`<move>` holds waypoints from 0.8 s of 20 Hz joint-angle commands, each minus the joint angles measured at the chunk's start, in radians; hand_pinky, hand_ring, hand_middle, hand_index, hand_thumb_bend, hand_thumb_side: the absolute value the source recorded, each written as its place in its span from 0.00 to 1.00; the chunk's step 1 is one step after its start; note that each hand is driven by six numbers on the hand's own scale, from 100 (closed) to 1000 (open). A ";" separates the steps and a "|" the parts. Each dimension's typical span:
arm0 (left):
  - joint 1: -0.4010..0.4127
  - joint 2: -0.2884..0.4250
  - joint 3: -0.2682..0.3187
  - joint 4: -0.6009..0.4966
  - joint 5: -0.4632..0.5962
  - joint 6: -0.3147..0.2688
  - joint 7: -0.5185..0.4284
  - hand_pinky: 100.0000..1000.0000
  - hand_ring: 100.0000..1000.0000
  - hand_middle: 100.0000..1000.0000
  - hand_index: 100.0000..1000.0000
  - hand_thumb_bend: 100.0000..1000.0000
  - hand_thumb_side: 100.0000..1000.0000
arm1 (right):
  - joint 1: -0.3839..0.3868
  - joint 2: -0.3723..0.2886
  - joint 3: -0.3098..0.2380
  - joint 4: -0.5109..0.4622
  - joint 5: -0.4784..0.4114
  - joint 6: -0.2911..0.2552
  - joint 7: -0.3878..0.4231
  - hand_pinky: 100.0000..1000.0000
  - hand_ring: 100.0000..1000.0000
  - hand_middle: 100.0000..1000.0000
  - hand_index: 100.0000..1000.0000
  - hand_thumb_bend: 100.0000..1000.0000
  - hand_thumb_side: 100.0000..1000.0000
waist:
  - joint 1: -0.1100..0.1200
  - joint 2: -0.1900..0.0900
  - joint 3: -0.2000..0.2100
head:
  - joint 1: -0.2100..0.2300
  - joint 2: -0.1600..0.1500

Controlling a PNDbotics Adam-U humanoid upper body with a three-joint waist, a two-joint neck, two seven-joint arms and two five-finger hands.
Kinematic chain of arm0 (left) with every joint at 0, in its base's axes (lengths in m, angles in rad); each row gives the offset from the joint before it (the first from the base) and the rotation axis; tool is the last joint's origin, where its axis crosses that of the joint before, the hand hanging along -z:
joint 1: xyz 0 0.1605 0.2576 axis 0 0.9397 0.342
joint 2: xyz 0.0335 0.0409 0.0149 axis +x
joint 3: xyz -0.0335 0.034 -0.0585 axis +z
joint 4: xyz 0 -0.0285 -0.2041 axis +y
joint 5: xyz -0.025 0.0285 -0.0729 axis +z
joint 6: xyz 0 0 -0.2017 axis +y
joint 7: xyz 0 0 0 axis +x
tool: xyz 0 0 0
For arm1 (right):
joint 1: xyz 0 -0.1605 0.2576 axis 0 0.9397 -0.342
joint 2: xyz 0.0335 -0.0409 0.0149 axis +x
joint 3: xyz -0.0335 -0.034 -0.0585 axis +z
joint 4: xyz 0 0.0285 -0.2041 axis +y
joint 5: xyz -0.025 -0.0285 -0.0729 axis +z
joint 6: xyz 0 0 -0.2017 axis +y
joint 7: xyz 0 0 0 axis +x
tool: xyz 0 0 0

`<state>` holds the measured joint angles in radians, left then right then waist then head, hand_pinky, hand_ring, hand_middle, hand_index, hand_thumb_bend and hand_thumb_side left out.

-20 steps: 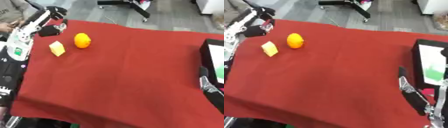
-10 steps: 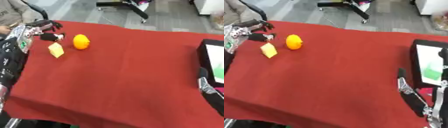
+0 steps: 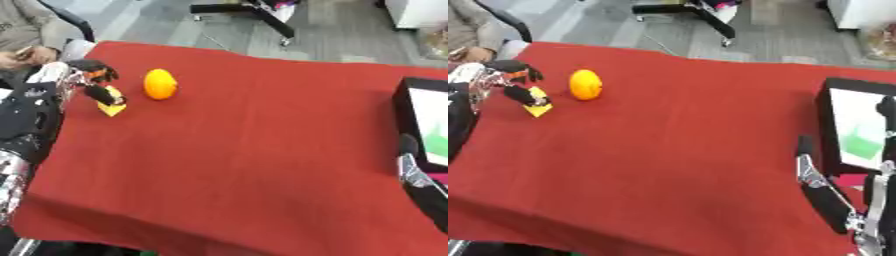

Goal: Pick up the objects with one hand, pass them to the other hand, and then place them into the box on the other side of the table.

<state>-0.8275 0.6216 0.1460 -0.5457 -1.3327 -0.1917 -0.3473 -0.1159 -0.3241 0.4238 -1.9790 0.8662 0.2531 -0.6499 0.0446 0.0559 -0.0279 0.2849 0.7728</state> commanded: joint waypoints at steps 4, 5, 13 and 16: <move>-0.012 0.022 0.020 0.032 -0.019 0.088 0.074 0.81 0.74 0.75 0.90 0.24 0.52 | -0.014 -0.003 -0.002 -0.021 -0.003 -0.001 0.001 0.72 0.93 0.78 0.96 0.28 0.48 | 0.003 -0.017 0.000 | 0.006 -0.003; -0.009 0.022 0.021 0.037 -0.016 0.100 0.083 0.81 0.74 0.75 0.90 0.23 0.53 | -0.013 -0.003 -0.002 -0.021 -0.003 -0.001 0.001 0.72 0.93 0.78 0.96 0.28 0.48 | 0.003 -0.017 0.000 | 0.006 -0.003; 0.016 0.020 0.027 0.075 0.016 0.139 0.085 0.80 0.74 0.75 0.90 0.20 0.66 | -0.012 -0.002 -0.001 -0.021 -0.005 -0.002 0.004 0.71 0.93 0.78 0.96 0.27 0.49 | 0.002 -0.018 0.000 | 0.009 -0.003; 0.025 0.020 0.032 0.086 0.031 0.159 0.096 0.79 0.71 0.72 0.88 0.16 0.60 | -0.012 -0.002 -0.002 -0.021 -0.006 -0.002 0.004 0.71 0.93 0.78 0.96 0.27 0.49 | 0.002 -0.018 0.000 | 0.010 -0.003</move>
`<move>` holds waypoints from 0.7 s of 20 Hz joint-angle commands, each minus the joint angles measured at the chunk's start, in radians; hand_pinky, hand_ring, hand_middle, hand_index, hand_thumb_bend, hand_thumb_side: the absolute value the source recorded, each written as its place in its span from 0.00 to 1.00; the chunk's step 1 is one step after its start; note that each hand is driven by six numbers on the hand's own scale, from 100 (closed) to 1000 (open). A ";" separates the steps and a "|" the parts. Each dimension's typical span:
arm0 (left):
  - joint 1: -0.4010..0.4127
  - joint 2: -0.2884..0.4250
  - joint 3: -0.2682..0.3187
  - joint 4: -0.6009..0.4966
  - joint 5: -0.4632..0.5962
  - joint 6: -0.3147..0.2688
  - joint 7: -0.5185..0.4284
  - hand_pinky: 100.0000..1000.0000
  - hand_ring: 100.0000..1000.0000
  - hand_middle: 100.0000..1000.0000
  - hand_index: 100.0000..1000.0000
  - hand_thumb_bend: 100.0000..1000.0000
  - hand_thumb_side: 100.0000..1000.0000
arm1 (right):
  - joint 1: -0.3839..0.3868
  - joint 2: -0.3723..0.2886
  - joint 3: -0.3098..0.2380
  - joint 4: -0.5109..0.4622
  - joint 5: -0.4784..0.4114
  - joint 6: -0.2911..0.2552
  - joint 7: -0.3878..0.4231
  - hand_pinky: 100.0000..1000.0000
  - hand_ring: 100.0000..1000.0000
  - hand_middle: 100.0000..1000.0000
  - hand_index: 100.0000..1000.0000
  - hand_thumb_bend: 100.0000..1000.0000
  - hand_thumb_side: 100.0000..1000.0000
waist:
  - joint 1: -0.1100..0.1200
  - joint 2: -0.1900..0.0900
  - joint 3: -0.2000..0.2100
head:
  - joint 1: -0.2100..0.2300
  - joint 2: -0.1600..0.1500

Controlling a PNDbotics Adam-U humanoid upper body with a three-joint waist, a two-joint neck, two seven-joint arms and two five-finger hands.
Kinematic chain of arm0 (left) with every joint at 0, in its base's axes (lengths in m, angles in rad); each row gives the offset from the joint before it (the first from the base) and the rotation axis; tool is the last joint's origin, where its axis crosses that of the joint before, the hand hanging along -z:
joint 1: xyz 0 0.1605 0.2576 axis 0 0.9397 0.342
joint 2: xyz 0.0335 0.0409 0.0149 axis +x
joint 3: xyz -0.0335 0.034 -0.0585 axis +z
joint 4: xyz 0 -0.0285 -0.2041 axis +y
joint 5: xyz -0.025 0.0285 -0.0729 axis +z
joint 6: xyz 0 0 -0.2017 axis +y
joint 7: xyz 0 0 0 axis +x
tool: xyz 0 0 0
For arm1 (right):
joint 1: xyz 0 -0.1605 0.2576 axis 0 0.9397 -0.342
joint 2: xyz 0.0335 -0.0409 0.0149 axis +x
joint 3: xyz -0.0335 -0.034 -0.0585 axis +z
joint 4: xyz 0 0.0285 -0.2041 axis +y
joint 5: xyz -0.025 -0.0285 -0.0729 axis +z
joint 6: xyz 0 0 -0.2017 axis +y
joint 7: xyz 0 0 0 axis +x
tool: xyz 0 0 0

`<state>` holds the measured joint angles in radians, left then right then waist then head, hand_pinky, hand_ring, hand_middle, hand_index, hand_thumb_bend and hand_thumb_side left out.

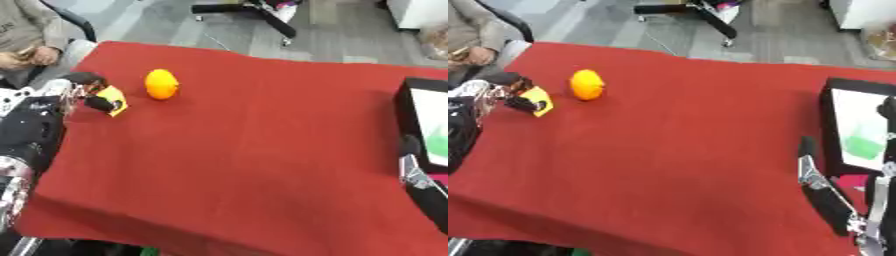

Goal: Pick up the objects with one hand, pass them to the other hand, and then place them into the box on the other side of the table.

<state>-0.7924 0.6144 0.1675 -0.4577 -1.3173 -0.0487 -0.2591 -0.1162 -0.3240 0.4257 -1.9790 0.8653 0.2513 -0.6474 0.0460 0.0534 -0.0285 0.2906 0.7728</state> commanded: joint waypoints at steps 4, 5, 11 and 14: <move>0.000 0.022 0.026 -0.007 0.096 0.016 0.039 0.72 0.59 0.54 0.73 0.00 0.22 | -0.011 -0.001 -0.003 -0.021 -0.006 0.001 0.002 0.71 0.93 0.78 0.96 0.26 0.49 | -0.001 -0.016 0.002 | 0.005 -0.003; 0.003 0.022 0.027 -0.012 0.120 0.010 0.047 0.71 0.57 0.52 0.71 0.00 0.21 | -0.011 -0.001 -0.003 -0.021 -0.006 0.001 0.002 0.71 0.93 0.78 0.96 0.26 0.49 | -0.001 -0.016 0.002 | 0.005 -0.003; 0.026 0.021 0.045 -0.124 0.265 -0.043 0.096 0.66 0.51 0.44 0.63 0.00 0.17 | -0.011 -0.001 -0.002 -0.021 -0.007 0.001 0.001 0.71 0.93 0.77 0.96 0.26 0.50 | -0.002 -0.017 0.004 | -0.002 -0.003; 0.045 0.009 0.065 -0.247 0.364 -0.087 0.077 0.64 0.50 0.41 0.60 0.00 0.16 | -0.014 0.000 -0.001 -0.021 -0.004 0.000 0.004 0.71 0.92 0.77 0.96 0.26 0.50 | -0.003 -0.016 0.008 | -0.022 -0.003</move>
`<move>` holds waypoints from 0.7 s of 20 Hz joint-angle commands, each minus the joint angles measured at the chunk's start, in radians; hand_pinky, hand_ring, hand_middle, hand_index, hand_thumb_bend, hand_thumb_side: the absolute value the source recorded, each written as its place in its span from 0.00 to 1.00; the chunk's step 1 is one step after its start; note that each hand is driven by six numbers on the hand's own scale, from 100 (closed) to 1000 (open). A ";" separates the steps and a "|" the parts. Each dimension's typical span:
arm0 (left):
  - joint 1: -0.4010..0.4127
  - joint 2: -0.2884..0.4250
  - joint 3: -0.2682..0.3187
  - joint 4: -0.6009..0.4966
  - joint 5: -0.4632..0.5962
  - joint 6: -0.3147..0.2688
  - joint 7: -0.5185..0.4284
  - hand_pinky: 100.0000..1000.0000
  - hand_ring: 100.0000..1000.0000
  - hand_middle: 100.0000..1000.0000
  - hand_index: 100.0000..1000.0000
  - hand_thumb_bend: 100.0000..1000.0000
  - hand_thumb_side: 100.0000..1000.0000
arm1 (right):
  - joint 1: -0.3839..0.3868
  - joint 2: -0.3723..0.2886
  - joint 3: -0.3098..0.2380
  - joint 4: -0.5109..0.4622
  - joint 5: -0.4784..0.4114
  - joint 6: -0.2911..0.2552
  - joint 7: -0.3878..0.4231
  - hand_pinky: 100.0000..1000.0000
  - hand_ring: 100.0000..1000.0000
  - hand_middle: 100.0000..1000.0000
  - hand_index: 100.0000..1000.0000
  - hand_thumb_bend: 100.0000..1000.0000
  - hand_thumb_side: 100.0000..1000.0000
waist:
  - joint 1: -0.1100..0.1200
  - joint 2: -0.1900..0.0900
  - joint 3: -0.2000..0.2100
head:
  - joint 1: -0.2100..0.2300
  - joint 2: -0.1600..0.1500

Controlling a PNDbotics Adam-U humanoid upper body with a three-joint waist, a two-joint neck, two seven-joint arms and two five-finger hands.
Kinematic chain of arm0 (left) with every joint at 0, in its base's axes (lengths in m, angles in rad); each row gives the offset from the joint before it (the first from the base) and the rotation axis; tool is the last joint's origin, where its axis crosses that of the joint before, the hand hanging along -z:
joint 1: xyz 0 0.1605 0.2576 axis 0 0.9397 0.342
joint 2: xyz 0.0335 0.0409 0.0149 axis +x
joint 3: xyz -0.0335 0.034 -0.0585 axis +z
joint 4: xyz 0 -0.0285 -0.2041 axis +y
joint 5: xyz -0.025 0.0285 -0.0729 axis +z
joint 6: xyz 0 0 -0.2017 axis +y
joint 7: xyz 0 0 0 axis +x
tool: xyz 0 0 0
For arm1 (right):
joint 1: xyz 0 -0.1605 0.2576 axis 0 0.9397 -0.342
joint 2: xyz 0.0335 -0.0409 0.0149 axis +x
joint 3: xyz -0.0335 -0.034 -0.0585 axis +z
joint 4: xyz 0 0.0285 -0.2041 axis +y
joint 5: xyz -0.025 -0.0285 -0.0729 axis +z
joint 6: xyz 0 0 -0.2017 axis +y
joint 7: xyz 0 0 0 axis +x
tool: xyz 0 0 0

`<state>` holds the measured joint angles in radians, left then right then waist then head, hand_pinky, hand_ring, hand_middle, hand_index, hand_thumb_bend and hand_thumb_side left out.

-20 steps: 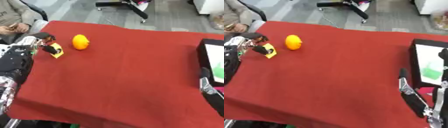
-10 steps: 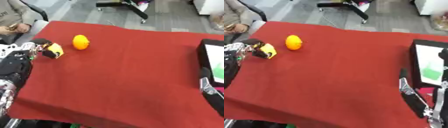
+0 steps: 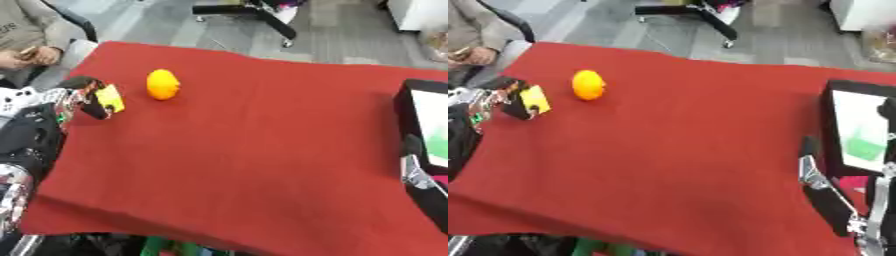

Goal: Pick up the objects with one hand, pass them to the other hand, and then place them into the box on the other side of the table.

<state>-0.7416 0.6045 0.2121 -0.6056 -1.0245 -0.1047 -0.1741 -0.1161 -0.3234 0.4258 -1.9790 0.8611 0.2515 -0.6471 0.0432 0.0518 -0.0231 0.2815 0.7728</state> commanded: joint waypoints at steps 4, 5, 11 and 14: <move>0.026 -0.024 0.044 -0.287 0.251 -0.071 -0.093 0.61 0.48 0.40 0.59 0.00 0.23 | -0.020 0.000 0.008 -0.021 0.010 -0.007 0.013 0.71 0.92 0.77 0.96 0.28 0.49 | -0.003 -0.013 0.009 | -0.057 -0.003; 0.034 -0.039 0.048 -0.334 0.305 -0.073 -0.123 0.61 0.48 0.40 0.58 0.00 0.28 | -0.022 0.000 0.010 -0.021 0.012 -0.010 0.017 0.71 0.92 0.77 0.96 0.29 0.48 | -0.005 -0.013 0.011 | -0.069 -0.003; 0.076 -0.155 0.011 -0.600 0.638 -0.059 -0.335 0.59 0.47 0.39 0.57 0.00 0.49 | -0.049 -0.005 0.037 -0.021 0.025 -0.058 0.040 0.72 0.91 0.77 0.95 0.26 0.47 | -0.025 -0.009 0.017 | -0.164 -0.003; 0.098 -0.219 -0.044 -0.699 0.772 -0.029 -0.445 0.58 0.47 0.39 0.57 0.00 0.57 | -0.071 -0.010 0.054 -0.021 0.029 -0.095 0.058 0.73 0.90 0.77 0.94 0.22 0.44 | -0.036 -0.005 0.017 | -0.215 -0.003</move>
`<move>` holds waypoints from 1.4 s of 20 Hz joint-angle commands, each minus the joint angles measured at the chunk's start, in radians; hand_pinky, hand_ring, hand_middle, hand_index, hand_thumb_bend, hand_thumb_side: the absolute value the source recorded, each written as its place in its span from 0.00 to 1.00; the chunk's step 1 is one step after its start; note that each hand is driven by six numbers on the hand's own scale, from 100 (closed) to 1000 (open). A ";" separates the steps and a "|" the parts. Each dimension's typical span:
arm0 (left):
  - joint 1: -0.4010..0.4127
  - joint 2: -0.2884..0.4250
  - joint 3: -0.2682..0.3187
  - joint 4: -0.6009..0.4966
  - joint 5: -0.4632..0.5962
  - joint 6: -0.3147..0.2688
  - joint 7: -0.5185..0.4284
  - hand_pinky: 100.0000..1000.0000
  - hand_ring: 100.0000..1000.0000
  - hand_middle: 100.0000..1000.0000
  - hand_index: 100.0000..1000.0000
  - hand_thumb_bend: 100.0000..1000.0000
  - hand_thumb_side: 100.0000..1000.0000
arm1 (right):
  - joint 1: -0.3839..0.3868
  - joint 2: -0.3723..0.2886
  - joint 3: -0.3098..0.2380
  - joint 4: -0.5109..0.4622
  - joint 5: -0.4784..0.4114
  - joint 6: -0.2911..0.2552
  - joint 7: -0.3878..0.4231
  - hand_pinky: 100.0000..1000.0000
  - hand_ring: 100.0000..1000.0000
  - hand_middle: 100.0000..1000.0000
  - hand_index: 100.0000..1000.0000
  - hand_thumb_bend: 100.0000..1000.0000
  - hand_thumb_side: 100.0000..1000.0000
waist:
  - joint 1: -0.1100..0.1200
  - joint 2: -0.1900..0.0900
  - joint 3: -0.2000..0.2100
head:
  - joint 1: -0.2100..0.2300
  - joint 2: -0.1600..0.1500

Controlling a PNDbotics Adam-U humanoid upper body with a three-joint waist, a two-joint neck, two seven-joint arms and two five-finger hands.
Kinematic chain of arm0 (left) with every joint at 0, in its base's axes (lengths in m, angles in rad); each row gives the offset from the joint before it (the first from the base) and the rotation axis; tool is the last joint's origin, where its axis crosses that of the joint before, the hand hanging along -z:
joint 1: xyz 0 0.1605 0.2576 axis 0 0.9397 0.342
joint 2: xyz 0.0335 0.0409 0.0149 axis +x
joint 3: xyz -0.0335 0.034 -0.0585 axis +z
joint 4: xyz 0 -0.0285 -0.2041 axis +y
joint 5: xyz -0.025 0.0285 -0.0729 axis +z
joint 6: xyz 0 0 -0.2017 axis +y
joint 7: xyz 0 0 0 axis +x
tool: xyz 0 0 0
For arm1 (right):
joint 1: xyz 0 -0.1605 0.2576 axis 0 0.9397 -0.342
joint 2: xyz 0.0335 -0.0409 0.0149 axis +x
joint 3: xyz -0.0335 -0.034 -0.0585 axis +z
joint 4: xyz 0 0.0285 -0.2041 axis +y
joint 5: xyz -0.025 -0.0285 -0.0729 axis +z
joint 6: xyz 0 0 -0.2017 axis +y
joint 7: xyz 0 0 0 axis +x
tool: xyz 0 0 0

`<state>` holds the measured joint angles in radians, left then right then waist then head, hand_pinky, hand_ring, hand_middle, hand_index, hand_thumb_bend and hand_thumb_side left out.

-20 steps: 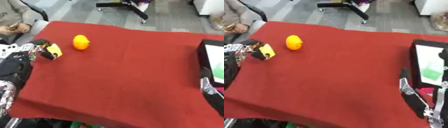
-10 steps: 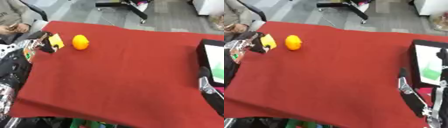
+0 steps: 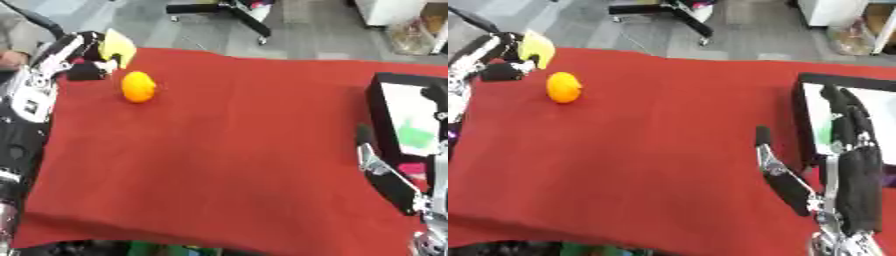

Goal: Pick up the objects with one hand, pass them to the other hand, and then place them into the box on the other side of the table.

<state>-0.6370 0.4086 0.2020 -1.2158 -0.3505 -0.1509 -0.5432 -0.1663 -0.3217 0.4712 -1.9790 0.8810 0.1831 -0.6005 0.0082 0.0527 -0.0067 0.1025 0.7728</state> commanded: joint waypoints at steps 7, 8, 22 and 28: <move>0.021 -0.156 -0.172 -0.224 0.261 0.083 -0.278 0.58 0.48 0.39 0.57 0.00 0.67 | -0.090 -0.027 0.050 -0.021 0.003 -0.124 0.071 0.74 0.88 0.78 0.93 0.24 0.43 | -0.024 0.000 -0.002 | -0.100 -0.003; 0.024 -0.171 -0.189 -0.236 0.278 0.092 -0.303 0.58 0.48 0.39 0.57 0.00 0.69 | -0.101 -0.029 0.056 -0.021 -0.002 -0.139 0.080 0.74 0.88 0.78 0.93 0.25 0.43 | -0.026 0.000 -0.002 | -0.103 -0.003; -0.002 -0.292 -0.417 -0.252 0.337 0.133 -0.364 0.59 0.49 0.40 0.57 0.00 0.76 | -0.190 -0.044 0.139 -0.021 -0.057 -0.309 0.260 0.83 0.94 0.86 0.97 0.43 0.41 | -0.042 0.007 -0.002 | -0.114 -0.003; -0.015 -0.323 -0.452 -0.249 0.354 0.132 -0.364 0.59 0.49 0.40 0.57 0.00 0.75 | -0.197 -0.040 0.146 -0.021 -0.056 -0.334 0.317 0.84 0.95 0.86 0.98 0.45 0.39 | -0.044 0.010 -0.005 | -0.114 -0.003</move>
<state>-0.6298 0.0907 -0.2442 -1.4491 -0.0036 -0.0170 -0.9055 -0.3483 -0.3510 0.6223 -1.9790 0.8298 -0.1470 -0.2926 -0.0366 0.0703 -0.0098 -0.0098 0.7728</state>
